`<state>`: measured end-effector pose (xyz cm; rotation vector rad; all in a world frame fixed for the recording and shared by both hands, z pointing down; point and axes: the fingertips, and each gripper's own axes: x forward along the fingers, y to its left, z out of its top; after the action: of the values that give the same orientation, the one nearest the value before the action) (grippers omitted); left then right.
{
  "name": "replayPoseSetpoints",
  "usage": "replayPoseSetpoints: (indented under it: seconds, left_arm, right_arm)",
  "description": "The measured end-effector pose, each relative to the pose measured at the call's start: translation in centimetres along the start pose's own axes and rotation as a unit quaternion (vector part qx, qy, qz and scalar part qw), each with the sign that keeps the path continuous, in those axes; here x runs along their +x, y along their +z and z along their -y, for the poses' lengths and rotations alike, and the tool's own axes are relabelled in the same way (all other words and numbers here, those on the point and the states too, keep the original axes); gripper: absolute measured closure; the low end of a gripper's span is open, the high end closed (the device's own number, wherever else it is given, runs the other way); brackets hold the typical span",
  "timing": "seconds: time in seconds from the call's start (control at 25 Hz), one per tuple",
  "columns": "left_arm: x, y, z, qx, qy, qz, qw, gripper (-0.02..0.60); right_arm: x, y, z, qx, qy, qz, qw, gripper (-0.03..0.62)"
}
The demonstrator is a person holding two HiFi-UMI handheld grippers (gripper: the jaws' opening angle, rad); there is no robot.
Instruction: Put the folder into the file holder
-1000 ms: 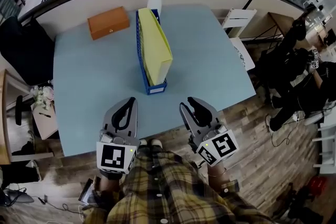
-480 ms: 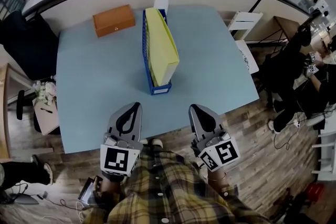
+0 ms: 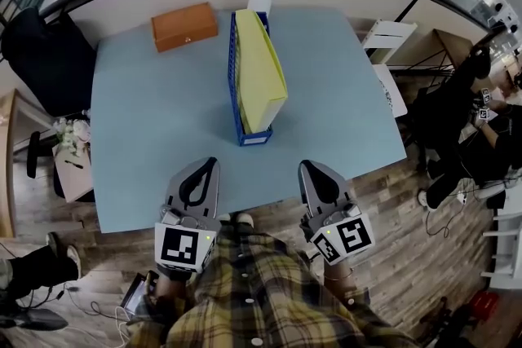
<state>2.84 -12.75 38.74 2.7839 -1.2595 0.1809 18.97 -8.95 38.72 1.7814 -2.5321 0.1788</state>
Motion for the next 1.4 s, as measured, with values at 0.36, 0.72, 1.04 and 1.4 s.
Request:
replayPoseSetpoints:
  seconds: [0.36,0.72,1.04,1.4]
  left_arm:
    - [0.1,-0.1,-0.3,0.003,0.006,0.006,1.0,0.589]
    - [0.3,0.0,-0.7,0.0,0.005,0.001,1.0,0.589]
    - [0.4,0.0,-1.1,0.003,0.006,0.003,1.0,0.59]
    - [0.3,0.0,-1.2,0.004,0.003,0.01,0.9999,0.591]
  right_arm:
    - [0.3,-0.3,0.4,0.002,-0.002,-0.009,1.0,0.594]
    - [0.8,-0.3,0.4,0.002,-0.003,-0.011,1.0,0.594]
    - [1.1,-0.1,0.3,0.004,-0.002,-0.009,1.0,0.594]
    - [1.1,-0.1,0.1,-0.001,-0.002,-0.009,1.0,0.594]
